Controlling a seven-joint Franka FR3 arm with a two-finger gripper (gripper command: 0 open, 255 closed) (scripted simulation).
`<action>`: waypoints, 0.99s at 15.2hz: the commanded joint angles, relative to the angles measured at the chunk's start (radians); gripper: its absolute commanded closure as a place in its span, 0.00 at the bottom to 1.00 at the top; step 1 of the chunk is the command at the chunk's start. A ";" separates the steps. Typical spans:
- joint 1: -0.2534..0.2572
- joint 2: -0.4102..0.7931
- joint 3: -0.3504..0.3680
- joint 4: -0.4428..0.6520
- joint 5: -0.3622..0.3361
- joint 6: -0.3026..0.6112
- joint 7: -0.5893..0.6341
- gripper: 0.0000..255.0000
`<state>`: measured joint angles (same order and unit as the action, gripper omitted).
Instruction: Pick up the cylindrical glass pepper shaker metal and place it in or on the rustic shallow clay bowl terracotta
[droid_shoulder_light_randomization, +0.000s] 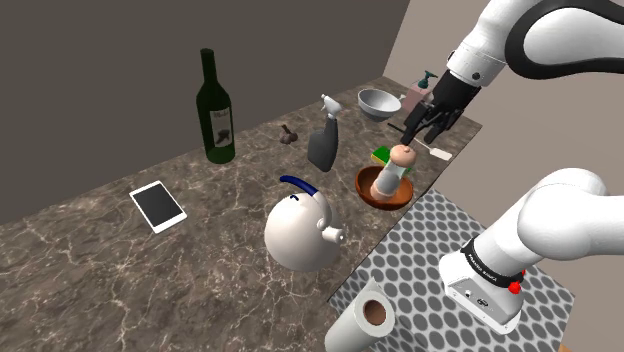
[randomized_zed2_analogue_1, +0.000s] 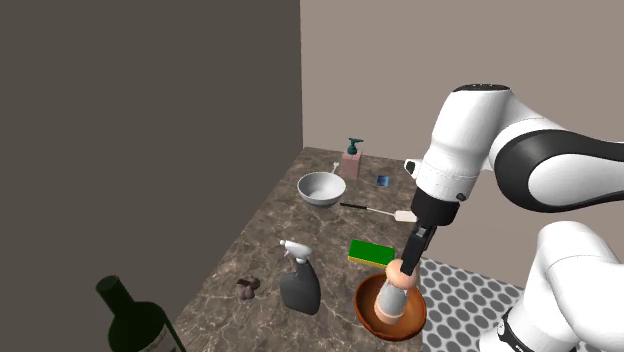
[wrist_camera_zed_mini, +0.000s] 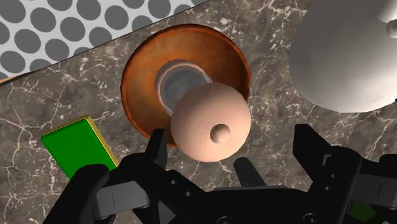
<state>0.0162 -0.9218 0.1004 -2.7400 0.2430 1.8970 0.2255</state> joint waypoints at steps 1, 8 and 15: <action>0.000 0.000 0.000 0.000 0.000 0.000 0.000 0.00; -0.013 -0.011 -0.027 0.119 -0.027 -0.132 0.004 0.00; -0.013 -0.011 -0.027 0.119 -0.027 -0.132 0.004 0.00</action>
<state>0.0031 -0.9332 0.0733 -2.6215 0.2156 1.7657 0.2299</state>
